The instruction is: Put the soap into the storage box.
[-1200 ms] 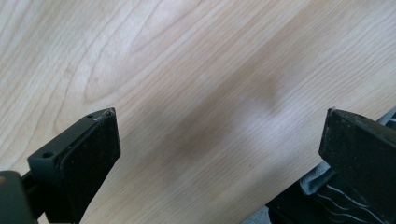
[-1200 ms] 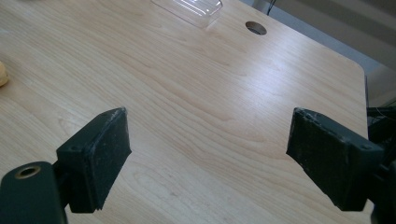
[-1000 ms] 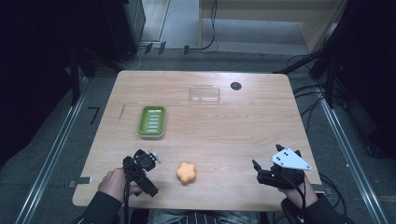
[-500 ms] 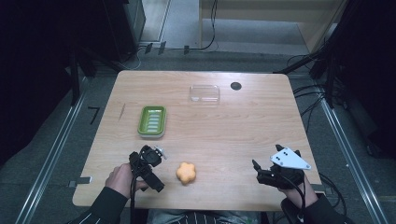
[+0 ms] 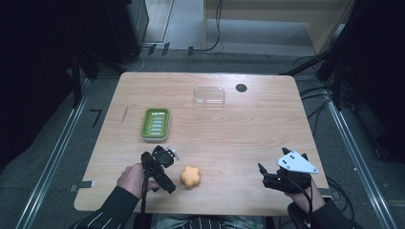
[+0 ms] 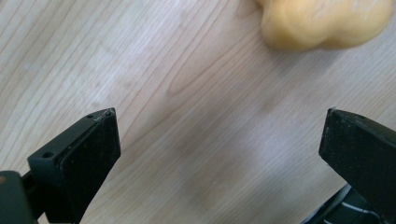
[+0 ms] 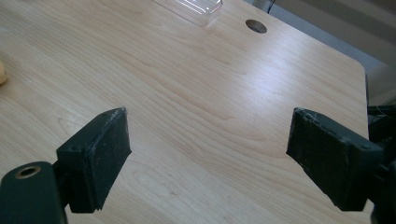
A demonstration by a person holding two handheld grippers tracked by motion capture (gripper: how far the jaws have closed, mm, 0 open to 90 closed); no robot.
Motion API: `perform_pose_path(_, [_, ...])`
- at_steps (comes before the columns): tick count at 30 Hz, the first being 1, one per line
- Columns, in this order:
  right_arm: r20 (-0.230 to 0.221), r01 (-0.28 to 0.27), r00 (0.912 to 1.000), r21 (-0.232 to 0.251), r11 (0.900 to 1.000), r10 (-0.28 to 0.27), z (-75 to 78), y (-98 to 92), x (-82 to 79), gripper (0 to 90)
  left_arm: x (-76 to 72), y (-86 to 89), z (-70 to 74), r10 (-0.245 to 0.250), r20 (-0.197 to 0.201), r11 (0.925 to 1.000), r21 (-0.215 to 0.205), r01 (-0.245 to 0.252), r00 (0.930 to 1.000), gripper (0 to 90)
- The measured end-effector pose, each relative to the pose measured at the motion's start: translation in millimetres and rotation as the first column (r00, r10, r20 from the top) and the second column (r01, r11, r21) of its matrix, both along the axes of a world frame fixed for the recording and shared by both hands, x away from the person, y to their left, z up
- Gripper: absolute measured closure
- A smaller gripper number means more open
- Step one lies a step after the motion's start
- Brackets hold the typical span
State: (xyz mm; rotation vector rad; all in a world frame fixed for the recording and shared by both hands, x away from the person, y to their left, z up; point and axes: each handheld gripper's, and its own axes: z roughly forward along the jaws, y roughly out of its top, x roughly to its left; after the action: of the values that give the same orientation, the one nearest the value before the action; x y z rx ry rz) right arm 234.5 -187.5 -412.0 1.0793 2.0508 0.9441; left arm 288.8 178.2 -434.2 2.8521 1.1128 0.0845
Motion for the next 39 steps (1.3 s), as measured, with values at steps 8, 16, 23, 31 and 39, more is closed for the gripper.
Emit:
perform_pose_path(8, [0.002,-0.001,1.0,-0.002,1.0,0.001,0.1,-0.1,-0.2,13.7,1.1,-16.8,-4.2,-0.034,-0.013,0.9994,-0.007,0.034,0.9993,0.0])
perform_pose_path(16, [0.0,0.001,1.0,0.0,1.0,-0.001,0.1,-0.4,-0.3,13.7,3.6,-33.0,-8.9,-0.026,-0.012,0.9993,-0.027,0.026,0.9996,0.0])
perform_pose_path(23, [0.0,0.0,1.0,0.001,1.0,0.0,0.0,-0.5,-0.2,13.7,9.3,-46.7,-16.1,-0.039,-0.015,0.999,-0.021,0.039,0.9991,0.0])
perform_pose_path(31, [0.001,0.002,1.0,0.004,1.0,-0.002,0.0,-1.3,-0.3,13.7,14.3,-52.4,-22.1,-0.039,-0.027,0.9992,0.004,0.04,0.9989,5.5])
perform_pose_path(39, [0.002,0.002,1.0,0.007,1.0,-0.002,0.2,-1.2,-0.5,13.7,12.4,-48.4,-19.6,-0.056,-0.013,0.9983,0.017,0.056,0.9984,8.3])
